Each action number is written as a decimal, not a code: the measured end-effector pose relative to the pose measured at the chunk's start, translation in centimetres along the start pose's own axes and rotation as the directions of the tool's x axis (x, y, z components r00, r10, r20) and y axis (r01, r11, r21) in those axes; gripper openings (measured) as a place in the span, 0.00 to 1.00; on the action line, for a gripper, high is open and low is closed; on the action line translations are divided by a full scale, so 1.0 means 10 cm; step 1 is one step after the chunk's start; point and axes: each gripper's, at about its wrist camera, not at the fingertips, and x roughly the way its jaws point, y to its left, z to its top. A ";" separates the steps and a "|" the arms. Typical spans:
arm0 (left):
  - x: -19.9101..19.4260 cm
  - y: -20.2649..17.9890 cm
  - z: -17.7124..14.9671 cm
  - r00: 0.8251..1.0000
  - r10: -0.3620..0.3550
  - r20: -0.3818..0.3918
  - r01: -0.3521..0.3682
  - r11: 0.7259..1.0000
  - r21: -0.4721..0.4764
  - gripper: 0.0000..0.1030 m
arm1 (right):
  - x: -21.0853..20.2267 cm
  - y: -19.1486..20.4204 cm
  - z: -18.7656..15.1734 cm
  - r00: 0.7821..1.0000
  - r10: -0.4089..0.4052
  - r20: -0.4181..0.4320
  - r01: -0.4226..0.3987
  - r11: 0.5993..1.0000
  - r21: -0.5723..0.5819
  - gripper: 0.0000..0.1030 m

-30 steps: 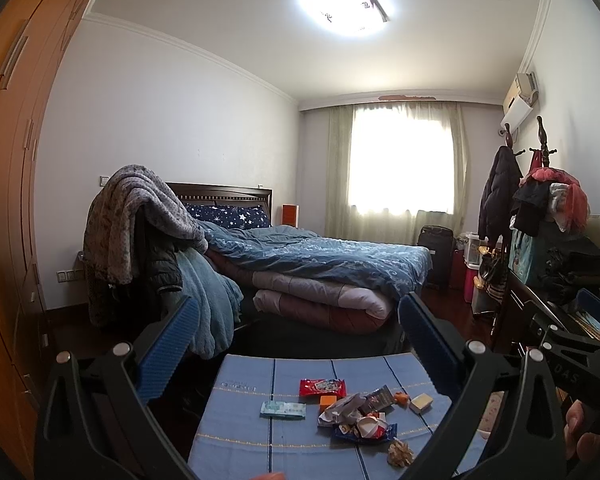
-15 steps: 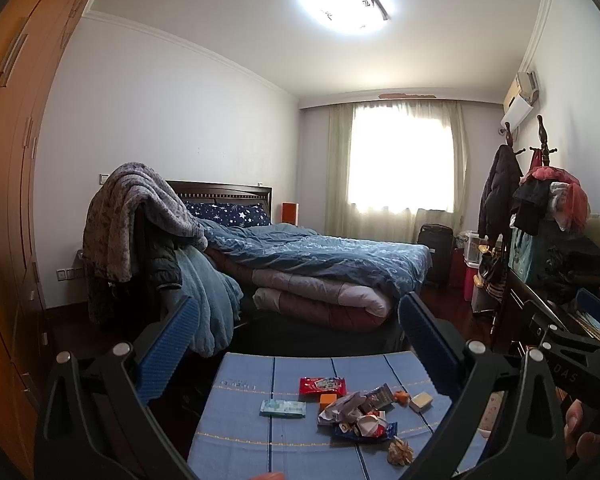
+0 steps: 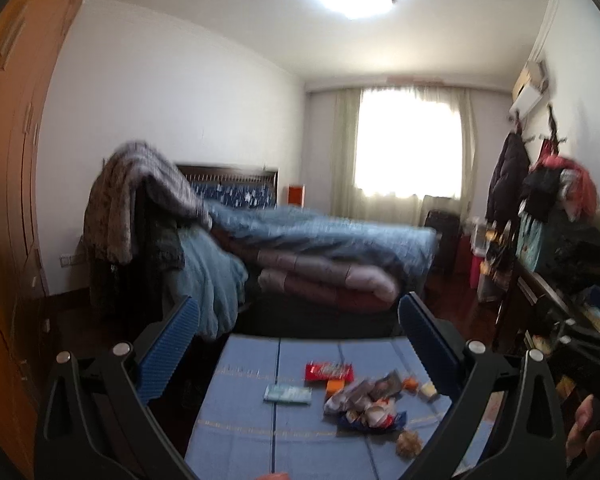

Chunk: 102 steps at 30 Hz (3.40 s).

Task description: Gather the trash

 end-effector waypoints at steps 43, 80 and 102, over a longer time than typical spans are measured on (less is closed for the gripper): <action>3.76 0.20 -2.18 0.742 -0.042 -0.669 0.058 0.998 0.002 0.88 | 2.05 0.45 -1.40 0.832 0.133 -0.538 -0.156 0.988 0.003 0.96; 3.00 0.35 -1.74 0.830 -0.415 -0.372 0.300 0.896 -0.328 0.09 | 2.29 0.67 -1.73 0.781 0.144 -0.607 -0.200 0.979 -0.026 0.96; 2.34 0.42 -1.21 0.882 -0.403 -0.244 0.329 0.898 -0.292 0.09 | 2.38 0.43 -1.55 0.705 0.486 -0.517 -0.407 0.874 0.266 0.37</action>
